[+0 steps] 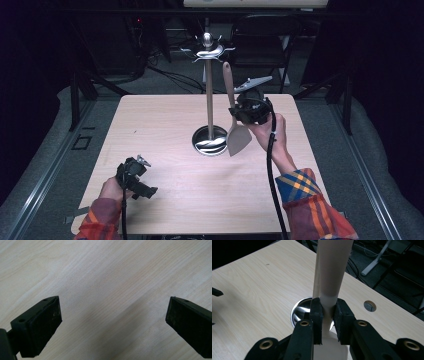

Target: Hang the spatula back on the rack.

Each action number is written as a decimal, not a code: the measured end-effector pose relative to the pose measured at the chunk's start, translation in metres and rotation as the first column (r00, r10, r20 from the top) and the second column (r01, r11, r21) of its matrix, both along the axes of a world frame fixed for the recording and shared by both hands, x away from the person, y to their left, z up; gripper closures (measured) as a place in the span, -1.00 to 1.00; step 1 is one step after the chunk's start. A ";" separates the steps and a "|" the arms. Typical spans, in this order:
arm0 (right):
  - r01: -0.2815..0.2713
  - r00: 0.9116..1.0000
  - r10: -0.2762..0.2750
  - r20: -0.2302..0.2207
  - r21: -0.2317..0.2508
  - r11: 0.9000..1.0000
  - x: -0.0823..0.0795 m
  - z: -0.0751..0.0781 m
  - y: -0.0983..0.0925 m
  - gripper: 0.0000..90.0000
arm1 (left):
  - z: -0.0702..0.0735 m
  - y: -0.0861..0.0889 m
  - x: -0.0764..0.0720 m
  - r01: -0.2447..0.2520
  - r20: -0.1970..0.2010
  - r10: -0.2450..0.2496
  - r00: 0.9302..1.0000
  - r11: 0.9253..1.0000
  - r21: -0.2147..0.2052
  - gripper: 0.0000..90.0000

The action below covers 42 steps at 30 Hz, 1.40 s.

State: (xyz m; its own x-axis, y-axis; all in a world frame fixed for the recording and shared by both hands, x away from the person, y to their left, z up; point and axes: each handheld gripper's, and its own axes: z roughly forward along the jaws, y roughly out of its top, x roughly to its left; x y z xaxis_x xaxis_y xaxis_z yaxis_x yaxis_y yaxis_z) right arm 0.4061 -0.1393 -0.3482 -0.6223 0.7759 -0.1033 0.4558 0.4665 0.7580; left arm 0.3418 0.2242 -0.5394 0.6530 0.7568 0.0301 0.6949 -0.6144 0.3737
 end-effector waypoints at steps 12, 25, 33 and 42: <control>0.001 1.000 -0.001 0.003 -0.008 1.000 0.006 0.007 0.006 0.73 | 0.000 0.000 0.000 0.000 0.000 0.000 1.000 1.000 0.001 -1.00; 0.010 1.000 -0.010 0.000 -0.017 1.000 0.012 0.005 0.013 0.73 | 0.000 0.000 0.000 0.002 0.000 -0.002 1.000 1.000 -0.001 -1.00; 0.019 1.000 -0.019 -0.012 -0.020 1.000 0.018 0.005 0.017 0.73 | 0.000 0.000 0.000 0.002 -0.002 -0.002 1.000 1.000 -0.001 -1.00; 0.014 1.000 -0.014 -0.018 -0.015 1.000 0.022 0.002 0.020 0.73 | 0.000 0.000 0.000 0.002 -0.001 -0.002 1.000 1.000 0.000 -1.00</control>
